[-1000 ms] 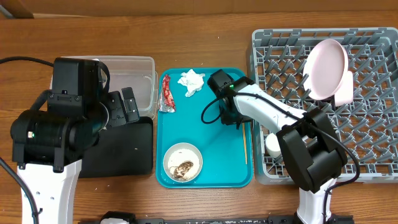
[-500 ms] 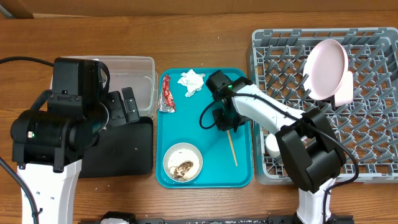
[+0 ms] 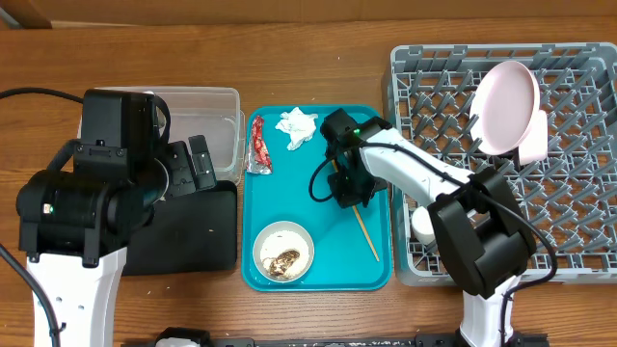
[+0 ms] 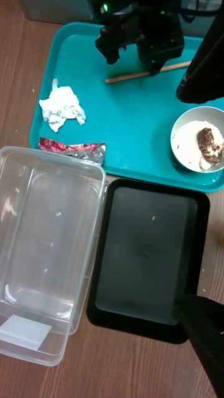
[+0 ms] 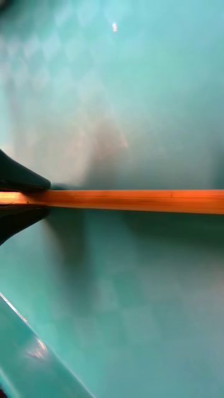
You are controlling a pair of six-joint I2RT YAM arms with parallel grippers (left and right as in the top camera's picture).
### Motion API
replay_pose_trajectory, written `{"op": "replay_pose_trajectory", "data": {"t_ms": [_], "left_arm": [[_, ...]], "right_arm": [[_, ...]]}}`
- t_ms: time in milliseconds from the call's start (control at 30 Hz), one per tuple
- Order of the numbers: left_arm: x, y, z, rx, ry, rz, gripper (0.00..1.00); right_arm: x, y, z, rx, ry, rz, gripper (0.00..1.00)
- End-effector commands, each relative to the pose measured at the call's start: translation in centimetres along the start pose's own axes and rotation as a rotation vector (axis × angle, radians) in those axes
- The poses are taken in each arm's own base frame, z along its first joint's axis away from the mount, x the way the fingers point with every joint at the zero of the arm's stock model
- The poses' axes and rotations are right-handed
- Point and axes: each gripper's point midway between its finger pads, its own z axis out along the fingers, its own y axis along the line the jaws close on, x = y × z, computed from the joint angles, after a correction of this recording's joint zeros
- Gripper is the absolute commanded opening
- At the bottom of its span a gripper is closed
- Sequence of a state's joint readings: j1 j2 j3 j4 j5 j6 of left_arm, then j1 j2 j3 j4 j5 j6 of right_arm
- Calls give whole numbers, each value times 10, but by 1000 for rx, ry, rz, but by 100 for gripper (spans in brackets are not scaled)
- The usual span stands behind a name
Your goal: Sort waste into correct bins and load items into the dishwasher
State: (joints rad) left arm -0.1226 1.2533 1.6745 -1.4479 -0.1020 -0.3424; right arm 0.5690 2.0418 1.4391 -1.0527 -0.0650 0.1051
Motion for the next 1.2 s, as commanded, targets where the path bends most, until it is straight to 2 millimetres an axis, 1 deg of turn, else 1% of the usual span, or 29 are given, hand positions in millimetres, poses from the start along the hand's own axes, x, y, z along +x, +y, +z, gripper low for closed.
{"op": "replay_pose_trajectory", "data": {"t_ms": [0,67,100,133,200,267,333,433,467,567,700,733,767,800,833,900,933,1033,1100,1167], "left_arm": [[-3,2,-2,-10,-12,-20,100],[-3,2,-2,-10,-12,-20,100],[-3,2,-2,-10,-12,-20,100],[-3,2,-2,-10,-12,-20,100],[-3,2,-2,-10,-12,-20,100],[-3,2,-2,-10,-12,-20,100],[-3,2,-2,-10,-12,-20,100],[-3,2,-2,-10,-12,-20,100],[-3,2,-2,-10,-12,-20,100],[-3,2,-2,-10,-12,-20,100],[-3,2,-2,-10,-12,-20,100],[-3,2,-2,-10,-12,-20,100],[-3,2,-2,-10,-12,-20,100],[-3,2,-2,-10,-12,-20,100],[-3,2,-2,-10,-12,-20,100],[-3,2,-2,-10,-12,-20,100],[-3,2,-2,-10,-12,-20,100],[-3,2,-2,-10,-12,-20,100],[-3,2,-2,-10,-12,-20,100],[-3,2,-2,-10,-12,-20,100]], "right_arm": [[-37,5,-81,-38,-241,38,4],[-51,-9,-122,1,-363,78,4],[-56,-18,-140,27,-415,94,4],[-60,-31,-158,69,-472,118,4],[-66,-54,-181,135,-551,155,4],[-68,-77,-191,186,-583,200,4],[-67,-98,-193,217,-588,246,4],[-70,-129,-189,233,-584,312,4],[-71,-135,-186,229,-577,307,4],[-75,-142,-174,168,-553,297,4],[-74,-155,-158,217,-506,295,4],[-75,-160,-158,240,-505,300,6],[-75,-163,-157,261,-506,305,17],[-75,-163,-158,266,-505,296,31],[-75,-160,-160,260,-507,281,38],[-74,-150,-171,236,-522,265,46],[-73,-143,-178,219,-534,254,48],[-70,-121,-209,167,-603,229,52],[-65,-109,-230,148,-650,226,55],[-56,-88,-249,96,-690,186,56]]}}
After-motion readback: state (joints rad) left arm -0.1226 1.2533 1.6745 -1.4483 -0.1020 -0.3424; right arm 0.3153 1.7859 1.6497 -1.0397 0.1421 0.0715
